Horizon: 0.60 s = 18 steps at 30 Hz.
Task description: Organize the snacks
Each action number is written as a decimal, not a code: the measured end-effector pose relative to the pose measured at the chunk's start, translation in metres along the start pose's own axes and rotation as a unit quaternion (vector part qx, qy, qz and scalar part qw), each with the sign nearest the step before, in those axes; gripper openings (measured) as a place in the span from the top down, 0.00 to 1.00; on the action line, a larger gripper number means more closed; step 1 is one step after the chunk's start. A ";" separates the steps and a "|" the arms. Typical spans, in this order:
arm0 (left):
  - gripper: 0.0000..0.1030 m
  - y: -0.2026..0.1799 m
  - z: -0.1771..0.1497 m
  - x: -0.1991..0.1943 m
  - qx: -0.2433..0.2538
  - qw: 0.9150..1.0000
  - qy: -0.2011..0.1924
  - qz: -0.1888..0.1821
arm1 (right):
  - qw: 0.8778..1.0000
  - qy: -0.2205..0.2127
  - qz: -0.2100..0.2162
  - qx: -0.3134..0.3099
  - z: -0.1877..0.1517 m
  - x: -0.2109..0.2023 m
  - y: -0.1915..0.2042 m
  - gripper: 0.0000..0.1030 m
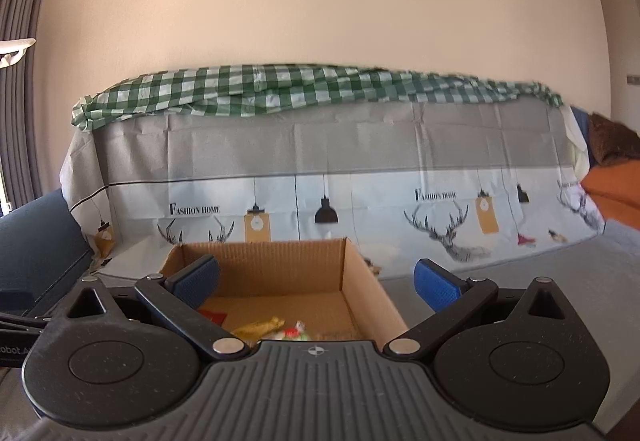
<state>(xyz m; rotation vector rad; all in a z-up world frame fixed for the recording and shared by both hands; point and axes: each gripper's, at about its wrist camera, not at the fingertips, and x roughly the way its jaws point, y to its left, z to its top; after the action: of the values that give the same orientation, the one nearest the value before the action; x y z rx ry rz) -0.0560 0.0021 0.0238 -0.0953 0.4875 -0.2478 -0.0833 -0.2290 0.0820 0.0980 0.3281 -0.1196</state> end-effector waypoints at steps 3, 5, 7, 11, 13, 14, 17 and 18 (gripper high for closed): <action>0.00 0.002 -0.020 -0.014 -0.002 1.000 0.005 0.006 | 0.999 0.030 -0.001 0.017 -0.012 -0.012 -0.002 0.01; 0.00 0.004 -0.036 -0.019 -0.002 1.000 0.012 0.007 | 0.999 0.033 0.003 0.015 -0.025 -0.022 -0.001 0.01; 0.00 0.008 -0.052 -0.022 -0.001 1.000 0.020 0.003 | 0.999 0.048 0.003 0.012 -0.033 -0.026 0.003 0.01; 0.00 0.015 -0.055 -0.015 -0.008 0.999 0.032 0.012 | 0.998 0.048 0.016 -0.022 -0.033 -0.028 0.018 0.01; 0.00 0.020 -0.053 -0.016 -0.020 1.000 0.018 0.010 | 0.998 0.059 0.013 -0.036 -0.035 -0.022 0.023 0.01; 0.00 0.021 -0.052 -0.014 -0.019 1.000 0.018 0.012 | 0.997 0.058 0.012 -0.040 -0.036 -0.021 0.026 0.01; 0.00 0.022 -0.054 -0.008 -0.017 0.999 0.032 0.014 | 0.997 0.062 0.010 -0.046 -0.036 -0.018 0.029 0.01; 0.00 0.022 -0.053 -0.007 -0.017 0.999 0.031 0.012 | 0.997 0.063 0.010 -0.046 -0.036 -0.018 0.030 0.01</action>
<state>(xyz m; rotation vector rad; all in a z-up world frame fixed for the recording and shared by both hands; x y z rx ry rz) -0.0823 0.0230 -0.0228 -0.1155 0.5547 -0.2197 -0.1077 -0.1935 0.0562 0.0172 0.4568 -0.0779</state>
